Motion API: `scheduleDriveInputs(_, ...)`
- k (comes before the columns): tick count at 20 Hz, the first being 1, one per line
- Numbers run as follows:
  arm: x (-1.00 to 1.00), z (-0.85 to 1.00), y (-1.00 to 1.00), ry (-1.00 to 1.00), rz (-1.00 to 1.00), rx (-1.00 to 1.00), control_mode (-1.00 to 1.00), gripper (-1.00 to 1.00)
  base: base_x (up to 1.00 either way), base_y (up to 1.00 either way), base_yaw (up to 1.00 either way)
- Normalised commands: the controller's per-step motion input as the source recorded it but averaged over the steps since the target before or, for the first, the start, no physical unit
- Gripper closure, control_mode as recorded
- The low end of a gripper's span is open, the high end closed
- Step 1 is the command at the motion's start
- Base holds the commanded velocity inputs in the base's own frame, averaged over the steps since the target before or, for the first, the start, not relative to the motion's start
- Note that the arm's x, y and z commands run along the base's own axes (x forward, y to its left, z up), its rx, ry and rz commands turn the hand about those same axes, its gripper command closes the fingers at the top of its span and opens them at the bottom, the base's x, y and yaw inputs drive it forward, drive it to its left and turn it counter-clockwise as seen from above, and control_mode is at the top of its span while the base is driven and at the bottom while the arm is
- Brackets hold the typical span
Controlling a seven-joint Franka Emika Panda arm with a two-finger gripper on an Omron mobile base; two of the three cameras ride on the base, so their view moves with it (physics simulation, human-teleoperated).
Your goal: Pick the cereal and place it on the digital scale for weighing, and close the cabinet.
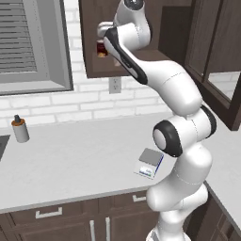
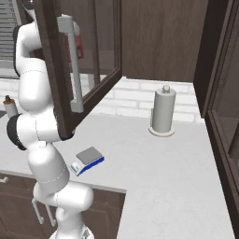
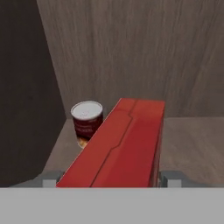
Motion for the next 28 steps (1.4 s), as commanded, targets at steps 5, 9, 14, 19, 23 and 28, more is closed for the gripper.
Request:
scheduleDriveInputs(5, 0.02, -0.23, -0.05, 0.07, 0.00, 0.00, -1.00, 1.00, 0.00, 0.00, 0.00)
scheduleDriveInputs(9, 0.03, -0.21, -0.02, 0.04, 0.00, 0.00, -1.00, 1.00, 0.00, 0.00, 0.00)
scheduleDriveInputs(14, -0.33, -0.13, 0.12, -0.14, 0.00, 0.00, -1.00, 1.00, 0.00, 0.00, 0.00)
scheduleDriveInputs(19, -0.90, -0.27, 0.61, -0.27, 0.00, -0.02, -1.00, 1.00, 0.00, 0.00, 0.00)
scheduleDriveInputs(23, -1.00, -0.13, 0.27, -0.17, -0.02, 0.00, -1.00, 1.00, 0.00, 0.00, 0.00)
scheduleDriveInputs(28, -1.00, 0.06, 0.06, 0.00, -0.16, 0.00, -1.00, 1.00, 0.00, 0.00, 0.00)
